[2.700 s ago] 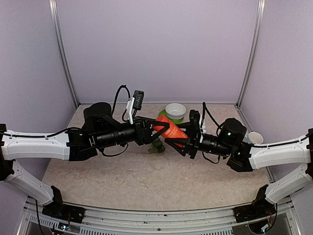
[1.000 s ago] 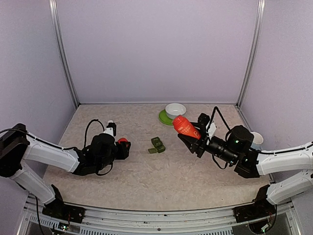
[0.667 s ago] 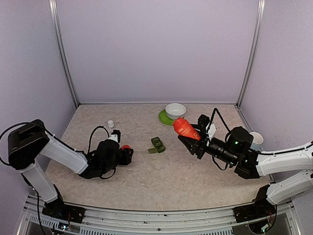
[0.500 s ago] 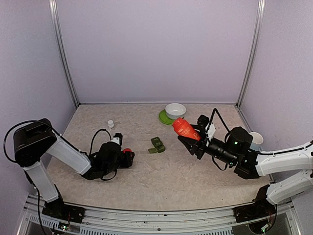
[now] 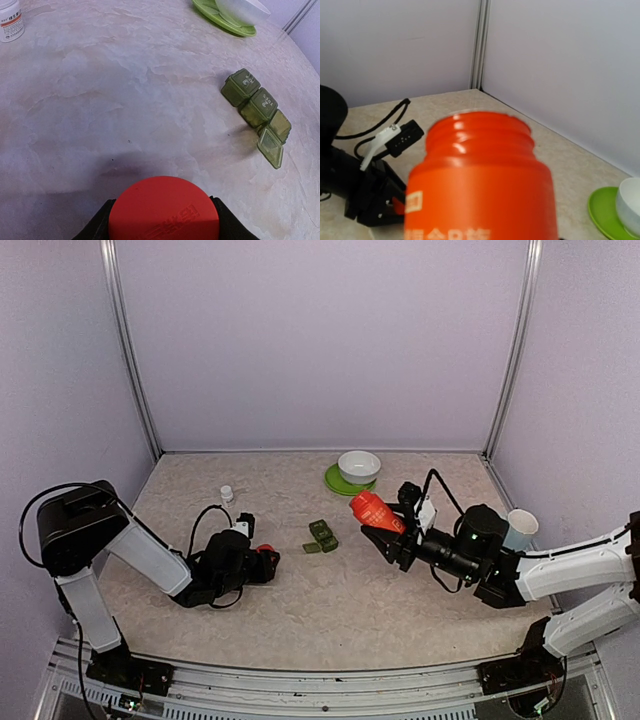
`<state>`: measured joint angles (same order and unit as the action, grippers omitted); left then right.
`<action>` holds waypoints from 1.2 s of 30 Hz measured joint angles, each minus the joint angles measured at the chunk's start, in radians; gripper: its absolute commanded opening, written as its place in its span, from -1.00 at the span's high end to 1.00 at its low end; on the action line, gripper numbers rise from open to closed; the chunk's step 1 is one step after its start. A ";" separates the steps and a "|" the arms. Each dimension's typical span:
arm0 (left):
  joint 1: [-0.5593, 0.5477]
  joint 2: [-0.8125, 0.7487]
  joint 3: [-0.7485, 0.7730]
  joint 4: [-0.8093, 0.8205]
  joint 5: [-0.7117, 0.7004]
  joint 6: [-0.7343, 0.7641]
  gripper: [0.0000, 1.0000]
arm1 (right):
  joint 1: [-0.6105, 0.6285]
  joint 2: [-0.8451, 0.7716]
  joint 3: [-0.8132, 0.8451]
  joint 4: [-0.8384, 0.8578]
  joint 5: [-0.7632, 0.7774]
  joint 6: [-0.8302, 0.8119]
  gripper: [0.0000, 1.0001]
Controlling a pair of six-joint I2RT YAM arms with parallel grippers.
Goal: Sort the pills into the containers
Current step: Place the lid of the pill bottle at the center of the board, then hold the pill container at the center of the board.
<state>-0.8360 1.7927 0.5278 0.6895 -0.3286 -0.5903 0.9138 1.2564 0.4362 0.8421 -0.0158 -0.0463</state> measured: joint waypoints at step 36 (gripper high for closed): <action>0.101 0.000 0.282 -0.087 0.173 0.161 -0.98 | -0.056 0.266 0.076 0.000 -0.094 0.143 0.62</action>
<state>-0.7353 1.7931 0.8101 0.6029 -0.1555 -0.4290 0.8574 1.5223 0.5121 0.8425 -0.1097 0.0963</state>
